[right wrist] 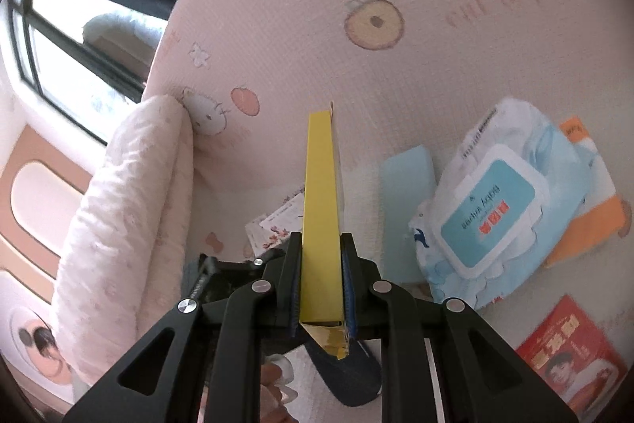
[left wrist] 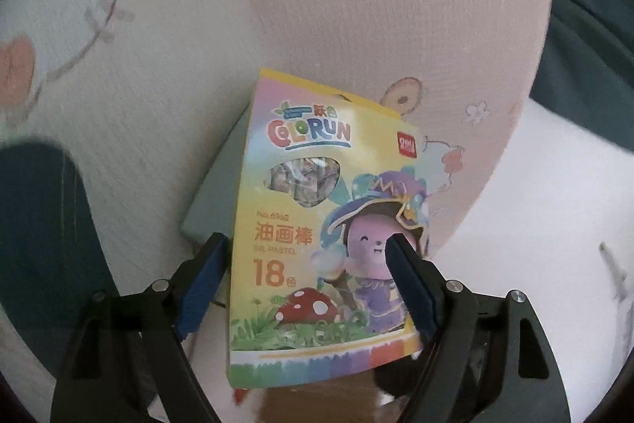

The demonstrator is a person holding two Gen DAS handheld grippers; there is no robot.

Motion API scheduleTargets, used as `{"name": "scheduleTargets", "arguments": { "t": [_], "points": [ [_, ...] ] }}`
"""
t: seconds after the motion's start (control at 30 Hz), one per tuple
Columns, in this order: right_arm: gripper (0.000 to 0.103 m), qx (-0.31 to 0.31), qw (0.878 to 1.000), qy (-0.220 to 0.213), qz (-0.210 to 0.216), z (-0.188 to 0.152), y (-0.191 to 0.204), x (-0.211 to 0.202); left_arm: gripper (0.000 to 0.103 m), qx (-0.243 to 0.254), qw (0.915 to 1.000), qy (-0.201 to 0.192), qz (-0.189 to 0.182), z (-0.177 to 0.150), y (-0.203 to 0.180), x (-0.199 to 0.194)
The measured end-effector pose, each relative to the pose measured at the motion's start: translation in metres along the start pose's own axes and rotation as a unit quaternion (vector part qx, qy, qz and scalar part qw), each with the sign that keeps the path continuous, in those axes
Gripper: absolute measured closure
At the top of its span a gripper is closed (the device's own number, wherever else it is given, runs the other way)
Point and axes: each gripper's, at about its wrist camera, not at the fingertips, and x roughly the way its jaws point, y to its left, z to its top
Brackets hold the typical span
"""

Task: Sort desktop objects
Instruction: 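Lift the yellow pastel box upright with the left gripper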

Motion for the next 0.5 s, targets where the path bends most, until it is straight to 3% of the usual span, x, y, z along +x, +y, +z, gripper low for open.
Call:
{"name": "scheduleTargets", "arguments": {
  "t": [0.03,0.1,0.13,0.3,0.5],
  "points": [
    [0.088,0.01,1.0,-0.003,0.001,-0.001,-0.005,-0.002,0.022,-0.002,1.0,-0.001,-0.002,-0.002,0.001,0.002],
    [0.088,0.021,1.0,-0.01,-0.003,-0.003,-0.012,-0.007,0.044,0.008,0.9998,0.0,0.018,-0.006,-0.002,0.012],
    [0.088,0.024,1.0,-0.013,-0.005,-0.003,-0.012,-0.008,0.047,0.023,0.999,0.006,0.037,-0.009,-0.005,0.016],
    [0.089,0.042,0.998,-0.044,-0.018,-0.001,-0.027,-0.03,0.055,0.065,0.9963,0.018,0.054,-0.018,-0.024,0.033],
    [0.089,0.062,0.994,-0.08,-0.032,0.006,-0.05,-0.058,0.057,0.1,0.9919,0.039,0.069,-0.022,-0.046,0.061]
  ]
}}
